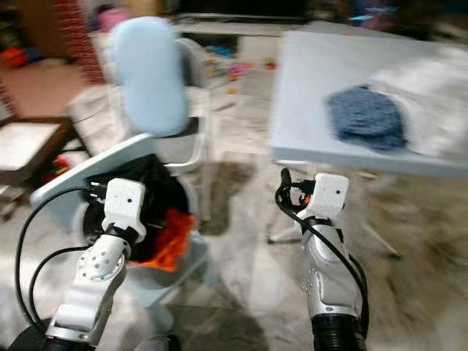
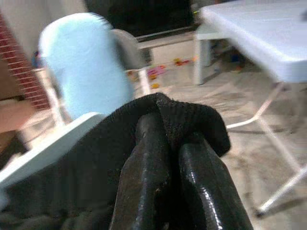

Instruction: Hang hanger

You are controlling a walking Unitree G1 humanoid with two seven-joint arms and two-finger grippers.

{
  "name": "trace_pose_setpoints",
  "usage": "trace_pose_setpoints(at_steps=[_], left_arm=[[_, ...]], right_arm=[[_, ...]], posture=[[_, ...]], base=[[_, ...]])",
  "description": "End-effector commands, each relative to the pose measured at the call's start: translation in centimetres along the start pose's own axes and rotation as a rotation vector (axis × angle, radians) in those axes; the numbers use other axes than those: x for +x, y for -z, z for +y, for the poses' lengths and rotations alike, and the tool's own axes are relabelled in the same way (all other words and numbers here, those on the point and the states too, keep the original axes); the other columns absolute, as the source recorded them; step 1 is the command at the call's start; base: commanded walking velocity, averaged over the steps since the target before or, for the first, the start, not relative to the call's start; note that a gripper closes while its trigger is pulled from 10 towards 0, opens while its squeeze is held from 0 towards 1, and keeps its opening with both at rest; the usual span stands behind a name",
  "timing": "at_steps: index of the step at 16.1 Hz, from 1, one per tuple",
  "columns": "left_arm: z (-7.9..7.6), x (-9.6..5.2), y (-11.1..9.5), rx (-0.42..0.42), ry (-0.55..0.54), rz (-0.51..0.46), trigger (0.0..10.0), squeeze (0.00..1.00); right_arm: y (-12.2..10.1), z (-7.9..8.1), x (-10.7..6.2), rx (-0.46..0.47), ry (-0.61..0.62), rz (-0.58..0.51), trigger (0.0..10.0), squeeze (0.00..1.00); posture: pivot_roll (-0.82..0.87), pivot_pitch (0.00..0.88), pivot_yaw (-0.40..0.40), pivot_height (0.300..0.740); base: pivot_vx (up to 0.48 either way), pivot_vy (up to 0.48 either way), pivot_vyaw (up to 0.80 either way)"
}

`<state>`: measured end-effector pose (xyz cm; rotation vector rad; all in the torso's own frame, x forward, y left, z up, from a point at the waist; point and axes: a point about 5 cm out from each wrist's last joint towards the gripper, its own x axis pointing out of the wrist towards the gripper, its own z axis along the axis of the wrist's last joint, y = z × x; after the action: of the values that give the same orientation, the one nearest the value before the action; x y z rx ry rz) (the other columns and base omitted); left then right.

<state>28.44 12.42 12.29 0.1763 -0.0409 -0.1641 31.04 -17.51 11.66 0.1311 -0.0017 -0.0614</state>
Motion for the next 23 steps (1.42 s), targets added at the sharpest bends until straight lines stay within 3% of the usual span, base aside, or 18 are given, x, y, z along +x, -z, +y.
trace_pose_setpoints(at_steps=[1,12,18,21,23], left_arm=[[-0.1,0.2,-0.1,0.008,0.007,0.003,10.0,0.0],[-0.3,0.4,-0.7,-0.012,0.002,-0.002,10.0,0.0],[-0.2,0.8,-1.2,-0.038,-0.017,-0.021,10.0,0.0],[-1.0,1.2,-2.8,-0.073,0.031,-0.09,10.0,0.0],[-2.6,1.5,-5.5,-0.067,0.145,-0.21,10.0,0.0]], right_arm=[[0.2,0.2,0.1,0.001,-0.006,0.007,10.0,0.0],[0.3,0.3,0.0,-0.006,-0.011,0.015,10.0,0.0],[0.0,0.1,0.1,-0.009,-0.002,-0.003,10.0,0.0],[0.1,0.1,0.1,-0.012,-0.005,0.002,10.0,0.0],[0.1,0.1,0.1,-0.013,-0.006,0.002,10.0,0.0]], posture=[[0.04,0.076,0.022,0.74],[0.03,0.08,0.022,0.74],[0.03,0.085,0.018,0.74],[0.03,0.088,0.015,0.74],[0.03,0.087,0.014,0.74]], base=[[0.0,-0.281,0.0],[0.0,-0.329,0.0],[0.0,0.0,0.0],[0.0,0.0,0.0],[0.0,0.0,0.0]])
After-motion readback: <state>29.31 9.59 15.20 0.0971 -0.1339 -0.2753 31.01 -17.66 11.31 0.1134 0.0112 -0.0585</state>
